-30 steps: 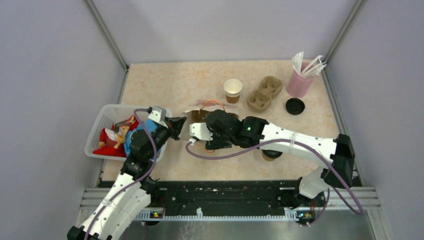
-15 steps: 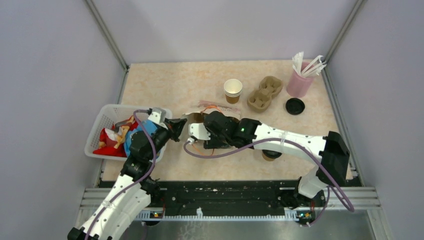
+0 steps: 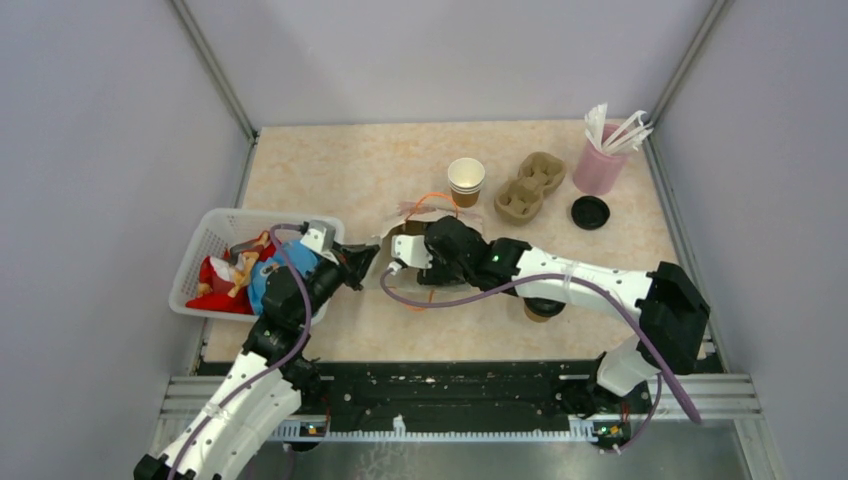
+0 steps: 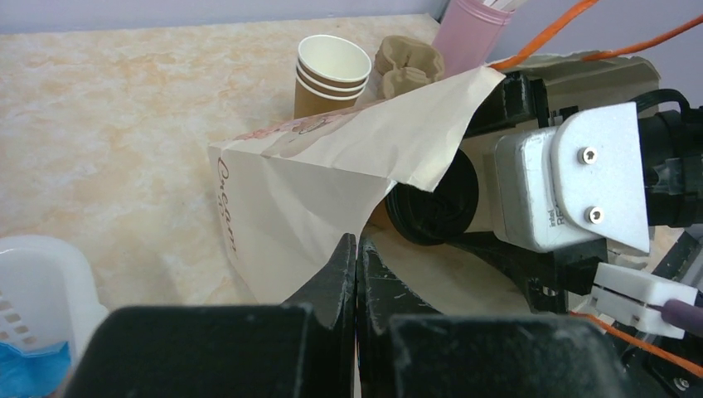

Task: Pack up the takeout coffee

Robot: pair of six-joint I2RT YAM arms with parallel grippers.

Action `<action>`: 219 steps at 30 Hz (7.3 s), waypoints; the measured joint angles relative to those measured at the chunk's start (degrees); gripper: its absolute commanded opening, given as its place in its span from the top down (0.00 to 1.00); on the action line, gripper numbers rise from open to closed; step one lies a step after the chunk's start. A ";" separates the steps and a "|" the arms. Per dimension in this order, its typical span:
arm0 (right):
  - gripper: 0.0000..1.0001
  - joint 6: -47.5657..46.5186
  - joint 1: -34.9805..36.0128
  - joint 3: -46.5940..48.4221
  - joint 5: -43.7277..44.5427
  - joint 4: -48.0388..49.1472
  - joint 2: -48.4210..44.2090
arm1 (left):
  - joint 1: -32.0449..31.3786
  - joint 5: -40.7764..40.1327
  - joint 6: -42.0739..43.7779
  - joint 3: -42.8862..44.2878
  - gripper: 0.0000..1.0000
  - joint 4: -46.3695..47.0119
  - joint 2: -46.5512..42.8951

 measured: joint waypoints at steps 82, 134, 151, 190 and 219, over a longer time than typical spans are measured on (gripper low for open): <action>0.40 -12.59 -3.26 5.79 -3.34 4.94 6.56 | -2.34 -5.88 -7.30 6.45 1.00 -11.34 2.38; 0.43 -12.94 -6.19 0.17 -10.03 18.16 8.46 | -2.38 -5.79 -7.32 7.41 1.00 -13.60 3.41; 0.41 -10.51 -7.74 2.01 -12.83 17.75 10.23 | -2.38 -4.92 -10.12 12.79 1.00 -18.32 6.56; 0.39 9.88 -4.55 14.62 -26.67 -20.79 8.63 | -2.38 -12.35 -24.13 37.11 0.90 -48.37 19.19; 0.38 10.34 -5.05 8.20 -28.35 -11.74 8.00 | -2.38 -22.95 -13.84 51.56 0.48 -54.51 12.72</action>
